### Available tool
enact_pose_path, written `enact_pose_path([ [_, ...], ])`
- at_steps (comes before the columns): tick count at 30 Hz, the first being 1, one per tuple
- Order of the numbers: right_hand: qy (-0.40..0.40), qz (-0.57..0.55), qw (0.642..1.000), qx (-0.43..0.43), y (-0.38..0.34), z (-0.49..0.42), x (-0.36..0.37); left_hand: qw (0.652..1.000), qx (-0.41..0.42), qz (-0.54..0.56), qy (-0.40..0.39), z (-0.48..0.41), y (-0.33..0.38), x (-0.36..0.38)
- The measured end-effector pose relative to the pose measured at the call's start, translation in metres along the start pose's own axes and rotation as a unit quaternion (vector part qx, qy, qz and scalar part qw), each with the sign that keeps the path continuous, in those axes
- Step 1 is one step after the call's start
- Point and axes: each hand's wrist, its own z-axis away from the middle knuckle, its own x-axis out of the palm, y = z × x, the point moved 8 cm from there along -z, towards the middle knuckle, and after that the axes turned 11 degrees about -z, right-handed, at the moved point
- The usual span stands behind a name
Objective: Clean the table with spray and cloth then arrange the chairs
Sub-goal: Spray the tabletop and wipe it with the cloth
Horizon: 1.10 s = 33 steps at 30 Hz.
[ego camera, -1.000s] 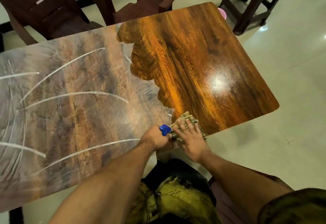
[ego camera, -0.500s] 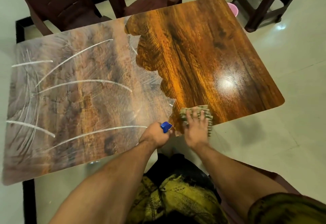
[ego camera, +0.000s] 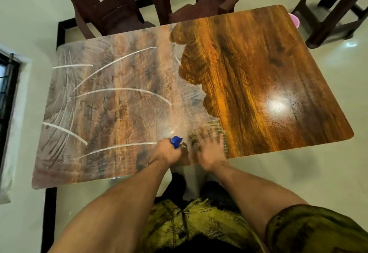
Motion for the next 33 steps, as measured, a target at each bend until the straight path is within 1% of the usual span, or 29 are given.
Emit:
enact_pose_path([
  [2,-0.067,0.058,0.985,-0.147,-0.040,0.010,0.024,1.000,0.014,-0.003,0.000,-0.008,0.003,-0.009],
  [3,-0.096,0.078,0.973,-0.196,-0.049,0.012,0.029,1.000,0.020,-0.008,0.003,-0.012,0.005,-0.015],
  [4,-0.111,0.086,0.964,-0.225,-0.049,0.008,0.028,1.000,0.025,-0.007,0.007,-0.017,0.007,-0.019],
  [5,-0.108,0.083,0.964,-0.228,-0.047,-0.001,0.022,0.999,0.032,0.000,0.006,-0.024,0.008,-0.025],
  [6,-0.089,0.068,0.973,-0.202,-0.040,-0.011,0.011,0.999,0.039,0.010,0.003,-0.029,0.010,-0.029],
  [7,-0.052,0.039,0.988,-0.142,-0.028,-0.023,-0.003,0.999,0.049,0.017,0.000,-0.035,0.011,-0.033],
  [8,-0.005,0.002,0.998,-0.058,-0.011,-0.032,-0.019,0.998,0.061,0.021,-0.003,-0.039,0.014,-0.037],
  [9,0.041,-0.034,0.998,0.034,0.006,-0.039,-0.032,0.997,0.071,0.022,-0.010,-0.042,0.016,-0.041],
  [11,0.102,-0.107,0.971,0.186,0.024,-0.049,-0.047,0.996,0.084,0.029,-0.022,-0.052,0.014,-0.050],
  [13,0.126,-0.147,0.945,0.265,0.019,-0.058,-0.046,0.995,0.097,0.021,-0.021,-0.063,0.012,-0.061],
  [14,0.131,-0.148,0.940,0.278,0.010,-0.061,-0.044,0.995,0.100,0.011,-0.019,-0.067,0.012,-0.066],
  [15,0.131,-0.137,0.943,0.272,-0.003,-0.065,-0.040,0.995,0.103,0.003,-0.015,-0.074,0.010,-0.072],
  [16,0.127,-0.119,0.954,0.246,-0.018,-0.067,-0.035,0.994,0.106,-0.003,-0.011,-0.078,0.009,-0.078],
  [17,0.118,-0.099,0.968,0.199,-0.037,-0.069,-0.028,0.994,0.108,-0.007,-0.009,-0.082,0.008,-0.083],
  [18,0.096,-0.074,0.984,0.133,-0.060,-0.069,-0.017,0.994,0.111,-0.012,-0.009,-0.086,0.008,-0.089],
  [19,0.055,-0.046,0.996,0.052,-0.082,-0.068,-0.005,0.994,0.111,-0.018,-0.010,-0.089,0.008,-0.094],
  [21,-0.034,0.007,0.995,-0.092,-0.107,-0.068,0.011,0.992,0.121,-0.024,-0.015,-0.097,0.006,-0.104],
  [22,-0.051,0.026,0.991,-0.121,-0.102,-0.074,0.007,0.992,0.127,-0.021,-0.018,-0.101,0.005,-0.109],
  [23,-0.048,0.030,0.993,-0.104,-0.091,-0.086,-0.003,0.991,0.130,-0.013,-0.020,-0.107,0.003,-0.114],
  [24,-0.020,0.017,0.999,-0.035,-0.073,-0.098,-0.017,0.991,0.133,-0.005,-0.020,-0.113,-0.001,-0.118],
  [25,0.037,-0.034,0.996,0.078,-0.049,-0.109,-0.036,0.991,0.134,0.000,-0.020,-0.121,-0.005,-0.122],
  [26,0.091,-0.086,0.972,0.200,-0.027,-0.111,-0.052,0.991,0.133,0.004,-0.021,-0.128,-0.007,-0.124],
  [27,0.132,-0.115,0.943,0.283,-0.019,-0.112,-0.060,0.991,0.129,0.012,-0.018,-0.135,-0.009,-0.126],
  [28,0.145,-0.112,0.936,0.300,-0.027,-0.120,-0.064,0.992,0.128,0.020,-0.011,-0.144,-0.007,-0.129],
  [29,0.131,-0.091,0.952,0.260,-0.047,-0.130,-0.058,0.991,0.128,0.021,-0.010,-0.150,-0.006,-0.131],
  [30,0.099,-0.069,0.977,0.176,-0.075,-0.140,-0.048,0.991,0.129,0.017,-0.014,-0.156,-0.002,-0.130],
  [31,0.060,-0.037,0.995,0.071,-0.104,-0.145,-0.034,0.992,0.126,0.016,-0.012,-0.162,0.000,-0.133],
  [32,0.013,-0.005,1.000,-0.024,-0.126,-0.144,-0.021,0.992,0.124,0.021,-0.011,-0.165,0.003,-0.136],
  [33,-0.024,0.016,0.995,-0.097,-0.133,-0.144,-0.018,0.993,0.118,0.028,-0.012,-0.172,0.007,-0.138],
])
